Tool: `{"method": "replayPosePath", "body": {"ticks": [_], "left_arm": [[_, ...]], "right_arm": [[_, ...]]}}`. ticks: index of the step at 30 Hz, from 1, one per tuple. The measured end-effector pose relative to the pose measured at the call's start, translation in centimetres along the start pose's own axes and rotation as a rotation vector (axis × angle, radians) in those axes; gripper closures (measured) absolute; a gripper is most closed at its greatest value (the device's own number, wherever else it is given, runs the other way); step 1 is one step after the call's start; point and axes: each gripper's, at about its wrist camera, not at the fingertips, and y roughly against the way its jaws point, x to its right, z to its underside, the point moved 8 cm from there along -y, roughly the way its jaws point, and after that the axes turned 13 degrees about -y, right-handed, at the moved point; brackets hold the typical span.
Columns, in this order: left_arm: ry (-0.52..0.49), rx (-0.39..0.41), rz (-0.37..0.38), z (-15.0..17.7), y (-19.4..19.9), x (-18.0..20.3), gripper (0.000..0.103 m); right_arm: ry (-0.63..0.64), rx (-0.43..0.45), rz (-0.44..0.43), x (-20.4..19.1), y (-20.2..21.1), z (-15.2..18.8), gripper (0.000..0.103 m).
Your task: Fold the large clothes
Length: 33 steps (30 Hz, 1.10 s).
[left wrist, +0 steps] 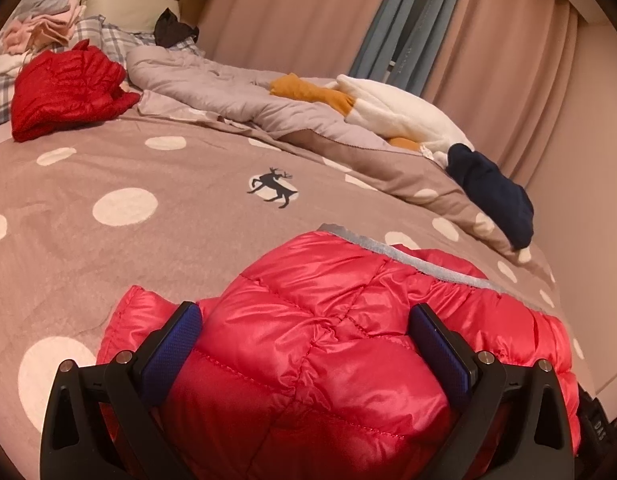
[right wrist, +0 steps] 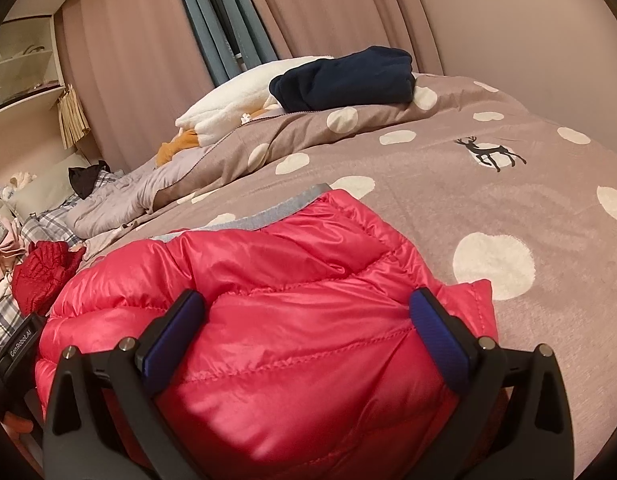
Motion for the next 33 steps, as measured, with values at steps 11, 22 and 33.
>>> {"method": "replayPosePath", "body": {"ticks": [11,22,33], "left_arm": [[0.006,-0.001,0.009,0.14,-0.01,-0.07,0.001],[0.009,-0.002,0.013,0.15,-0.10,-0.04,0.001],[0.010,-0.002,0.015,0.13,-0.18,0.04,0.001]], "right_arm": [[-0.003,0.001,-0.004,-0.08,0.02,-0.10,0.000],[-0.003,0.001,-0.005,-0.04,0.07,-0.06,0.000],[-0.003,0.002,-0.004,-0.02,0.05,0.00,0.000]]}}
